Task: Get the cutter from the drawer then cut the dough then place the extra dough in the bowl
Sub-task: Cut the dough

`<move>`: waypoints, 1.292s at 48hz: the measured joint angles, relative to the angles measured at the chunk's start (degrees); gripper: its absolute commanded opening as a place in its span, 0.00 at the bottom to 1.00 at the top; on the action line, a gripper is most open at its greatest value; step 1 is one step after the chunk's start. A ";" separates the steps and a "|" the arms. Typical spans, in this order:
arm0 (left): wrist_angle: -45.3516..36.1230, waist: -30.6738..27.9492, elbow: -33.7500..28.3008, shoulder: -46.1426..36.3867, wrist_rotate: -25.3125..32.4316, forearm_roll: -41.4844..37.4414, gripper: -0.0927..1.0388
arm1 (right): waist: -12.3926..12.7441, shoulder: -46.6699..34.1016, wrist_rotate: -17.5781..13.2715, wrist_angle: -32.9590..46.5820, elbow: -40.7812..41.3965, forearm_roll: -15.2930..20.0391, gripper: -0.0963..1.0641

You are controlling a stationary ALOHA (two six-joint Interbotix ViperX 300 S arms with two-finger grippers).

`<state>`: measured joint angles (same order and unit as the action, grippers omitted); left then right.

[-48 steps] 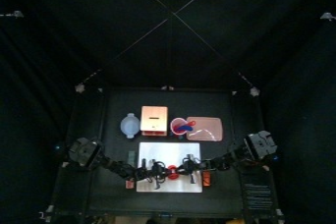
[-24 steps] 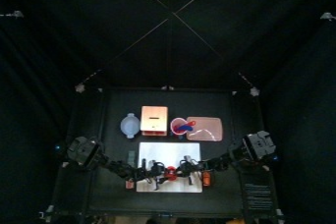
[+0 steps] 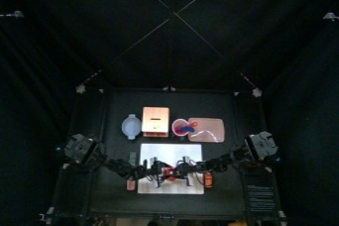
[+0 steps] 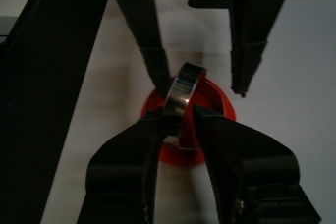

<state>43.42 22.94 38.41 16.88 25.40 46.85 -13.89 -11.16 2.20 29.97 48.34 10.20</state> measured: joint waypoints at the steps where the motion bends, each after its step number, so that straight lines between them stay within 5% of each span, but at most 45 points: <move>1: 0.09 0.00 0.00 -0.26 0.26 -0.09 0.80 | 0.09 0.09 0.09 -0.26 0.00 0.09 0.68; 36: 6.06 1.58 2.46 -3.96 2.64 -1.05 0.79 | 2.64 8.96 -0.53 -24.17 -4.92 -0.09 0.69; 62: 6.15 2.20 3.60 3.16 2.64 6.59 0.74 | 4.66 8.79 -0.88 -38.32 -11.60 2.20 0.69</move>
<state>49.57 25.14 42.01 20.04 28.04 53.44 -9.23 -2.37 1.32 -8.35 36.74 12.39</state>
